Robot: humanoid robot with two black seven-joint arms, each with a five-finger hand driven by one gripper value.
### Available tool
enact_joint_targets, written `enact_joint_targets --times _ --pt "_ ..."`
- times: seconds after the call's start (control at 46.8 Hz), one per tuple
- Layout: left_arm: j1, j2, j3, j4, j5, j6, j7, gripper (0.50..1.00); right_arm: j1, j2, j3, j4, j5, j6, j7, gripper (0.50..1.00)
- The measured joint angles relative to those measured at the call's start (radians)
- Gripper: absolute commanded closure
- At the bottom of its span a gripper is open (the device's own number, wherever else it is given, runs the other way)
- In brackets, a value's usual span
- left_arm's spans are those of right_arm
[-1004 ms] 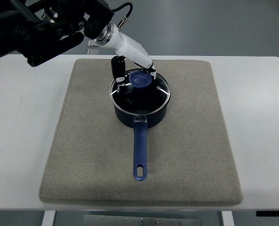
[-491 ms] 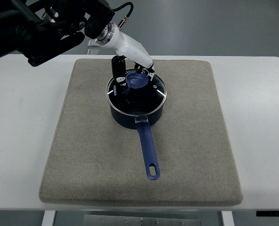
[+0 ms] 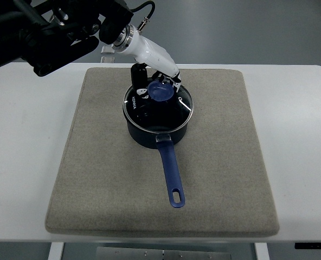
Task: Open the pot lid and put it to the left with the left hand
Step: 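Lift the glass lid off the pot with the left hand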
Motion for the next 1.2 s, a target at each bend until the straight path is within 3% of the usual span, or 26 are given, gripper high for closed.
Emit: enact_joint_targets --times 0.769,1.196 --pt "0.000 0.000 -0.039 0.000 -0.009 0.000 0.000 1.000 0.000 0.000 0.000 0.000 0.000 0.000 0.000 0.583" --pt "-0.012 0.016 -0.071 0.084 -0.011 0.002 0.000 1.000 0.000 0.000 0.000 0.000 0.000 0.000 0.000 0.583"
